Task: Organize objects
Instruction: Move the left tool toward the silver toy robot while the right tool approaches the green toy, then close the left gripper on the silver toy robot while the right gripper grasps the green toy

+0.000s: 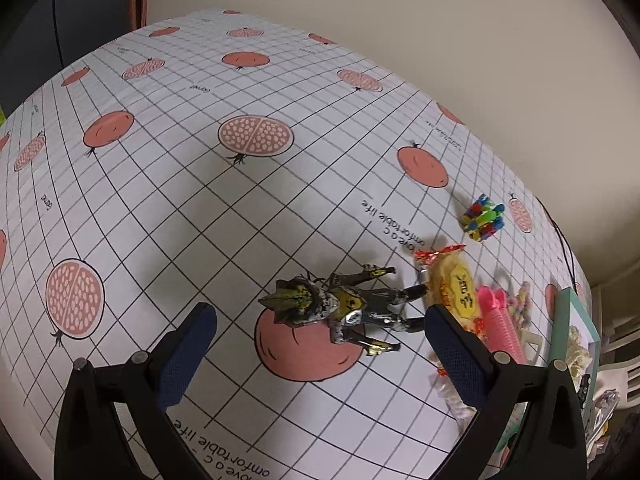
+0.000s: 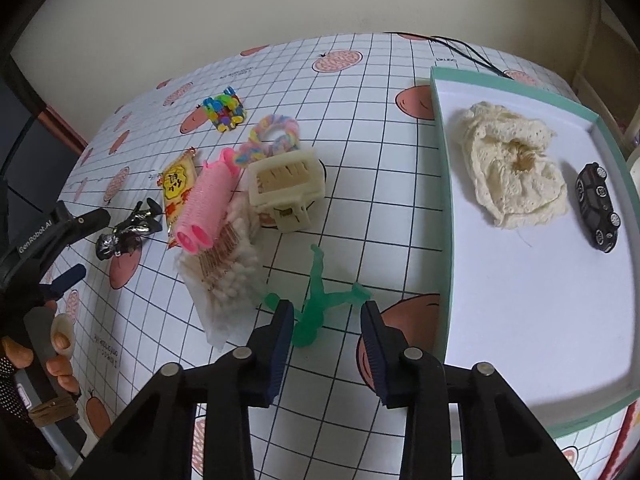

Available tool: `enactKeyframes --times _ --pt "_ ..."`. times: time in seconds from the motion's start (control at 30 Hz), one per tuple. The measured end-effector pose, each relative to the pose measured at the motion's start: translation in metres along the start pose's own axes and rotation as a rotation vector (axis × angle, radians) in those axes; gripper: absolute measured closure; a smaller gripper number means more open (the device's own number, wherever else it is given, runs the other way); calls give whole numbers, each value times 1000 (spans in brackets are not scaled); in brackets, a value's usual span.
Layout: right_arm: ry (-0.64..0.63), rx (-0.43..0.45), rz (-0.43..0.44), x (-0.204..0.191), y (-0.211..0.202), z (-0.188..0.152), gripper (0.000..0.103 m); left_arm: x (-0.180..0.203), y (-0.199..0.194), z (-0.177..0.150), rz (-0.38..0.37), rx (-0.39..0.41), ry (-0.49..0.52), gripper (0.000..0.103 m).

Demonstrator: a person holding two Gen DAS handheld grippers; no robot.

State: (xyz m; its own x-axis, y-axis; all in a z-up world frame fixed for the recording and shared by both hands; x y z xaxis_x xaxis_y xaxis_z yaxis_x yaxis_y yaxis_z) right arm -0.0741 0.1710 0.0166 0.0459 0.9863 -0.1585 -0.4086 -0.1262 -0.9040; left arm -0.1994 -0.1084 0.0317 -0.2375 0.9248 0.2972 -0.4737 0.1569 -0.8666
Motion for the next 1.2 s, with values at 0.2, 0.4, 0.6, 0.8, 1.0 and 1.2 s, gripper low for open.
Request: enactKeyframes --times 0.2,0.4,0.6,0.8,1.0,1.2 --pt "30 2 26 0 5 2 66 -5 7 4 31 24 -28 0" --pt "63 11 49 4 7 3 66 -4 14 7 66 52 -29 0" --pt "89 21 63 6 9 5 66 2 23 8 74 60 -20 0" --pt "105 32 72 7 10 7 66 6 29 10 62 64 -16 6" --pt "110 49 75 8 11 9 66 6 32 8 62 64 -27 29" --pt "113 54 76 6 12 11 66 -2 30 10 39 72 -62 63"
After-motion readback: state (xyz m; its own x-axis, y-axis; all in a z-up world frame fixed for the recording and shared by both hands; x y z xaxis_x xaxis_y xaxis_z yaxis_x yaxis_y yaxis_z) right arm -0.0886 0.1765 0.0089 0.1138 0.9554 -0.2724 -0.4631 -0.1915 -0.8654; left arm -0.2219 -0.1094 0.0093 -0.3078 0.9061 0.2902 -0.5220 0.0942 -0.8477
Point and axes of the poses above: each gripper's, at about its wrist camera, not at the fingertips, and y roughly the way its jaws point, x to its right, z to its top, the point moved 1 cm from there along y, roughly the way its jaws point, and after that the axes turned 6 degrees about -y, right-handed, at the moved point
